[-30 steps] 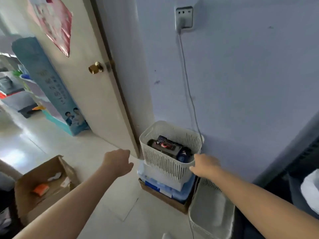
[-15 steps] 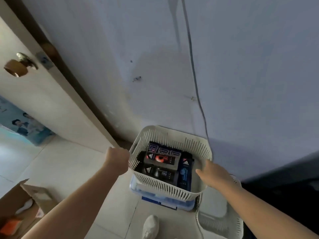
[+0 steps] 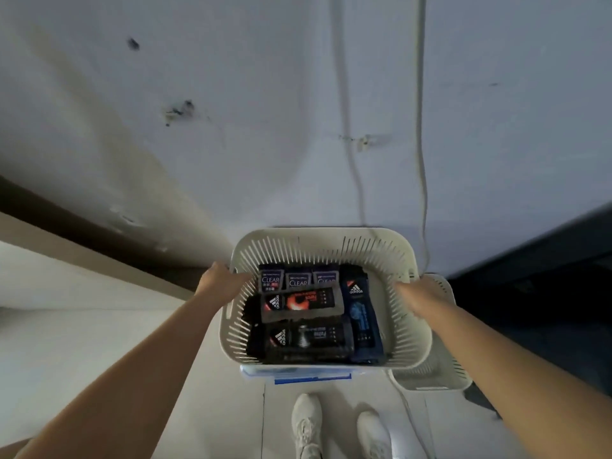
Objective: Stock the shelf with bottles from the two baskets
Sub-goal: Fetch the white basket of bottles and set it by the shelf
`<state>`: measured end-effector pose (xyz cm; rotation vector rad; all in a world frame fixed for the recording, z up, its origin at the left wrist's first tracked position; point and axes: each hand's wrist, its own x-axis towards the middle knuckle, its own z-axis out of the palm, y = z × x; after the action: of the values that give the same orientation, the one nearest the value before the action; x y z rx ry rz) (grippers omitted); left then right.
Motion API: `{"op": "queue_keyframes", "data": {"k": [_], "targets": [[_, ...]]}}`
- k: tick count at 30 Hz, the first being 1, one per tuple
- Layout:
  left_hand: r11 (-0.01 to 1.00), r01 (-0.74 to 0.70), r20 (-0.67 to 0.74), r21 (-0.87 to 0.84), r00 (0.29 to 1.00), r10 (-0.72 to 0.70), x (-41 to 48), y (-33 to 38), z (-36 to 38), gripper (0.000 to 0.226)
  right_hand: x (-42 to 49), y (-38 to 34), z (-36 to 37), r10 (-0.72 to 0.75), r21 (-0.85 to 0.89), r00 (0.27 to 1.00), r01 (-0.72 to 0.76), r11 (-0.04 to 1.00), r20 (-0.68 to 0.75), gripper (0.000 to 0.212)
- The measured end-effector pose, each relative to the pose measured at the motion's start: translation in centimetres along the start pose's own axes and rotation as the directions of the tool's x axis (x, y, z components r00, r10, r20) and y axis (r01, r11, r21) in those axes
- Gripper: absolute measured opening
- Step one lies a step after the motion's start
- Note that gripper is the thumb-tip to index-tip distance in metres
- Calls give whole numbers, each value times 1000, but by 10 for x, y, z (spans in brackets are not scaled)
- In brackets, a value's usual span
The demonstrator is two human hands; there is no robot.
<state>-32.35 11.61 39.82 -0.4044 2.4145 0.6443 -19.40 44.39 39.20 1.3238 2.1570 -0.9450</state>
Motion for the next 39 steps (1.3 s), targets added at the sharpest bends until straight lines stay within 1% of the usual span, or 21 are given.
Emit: {"op": "queue_keyframes", "data": {"k": [1,2,4,5,7,9,11,13,16,20,24,29,32,35,39], "targets": [[998,-1,9,-66,1000,2,7,3,2,44,4,1,3,35,95,999,-34,995,-5,39],[985,8,27,-170,1000,-3,12,6,5,44,8,0,5,68,219,998,-70,973,16,38],[917,83,84,-390,995,-55,18,10,10,47,13,-1,6,122,440,986,-159,884,111,37],[875,143,120,-462,988,-98,19,10,13,49,13,-4,5,140,499,978,-200,843,156,38],[812,269,203,-518,961,-189,20,7,16,55,12,-6,1,158,534,966,-245,809,202,45],[780,325,241,-535,943,-228,15,2,15,61,12,-3,-2,159,547,962,-259,796,224,54],[761,344,238,-550,938,-252,9,-2,14,60,10,3,-3,158,535,961,-257,804,225,58],[751,350,235,-559,936,-262,0,-6,12,59,3,11,-4,155,531,958,-264,805,242,57],[761,341,236,-552,939,-250,-19,-15,9,65,-18,24,-7,160,511,948,-284,811,274,52],[771,347,259,-534,935,-241,-41,-37,6,68,-48,35,-4,181,491,921,-341,802,344,50],[783,343,238,-519,938,-253,-74,-65,2,70,-77,49,1,159,502,928,-320,804,337,50],[804,306,188,-510,952,-243,-127,-96,-8,70,-121,66,0,112,482,937,-270,834,331,55],[815,273,147,-511,962,-230,-166,-110,-9,69,-150,87,-7,90,522,947,-247,816,307,62],[819,213,116,-533,977,-178,-210,-113,-5,66,-185,120,-22,82,553,952,-239,798,294,71],[861,118,93,-495,992,-83,-271,-101,3,65,-234,180,-53,113,608,963,-244,755,245,71]]}}
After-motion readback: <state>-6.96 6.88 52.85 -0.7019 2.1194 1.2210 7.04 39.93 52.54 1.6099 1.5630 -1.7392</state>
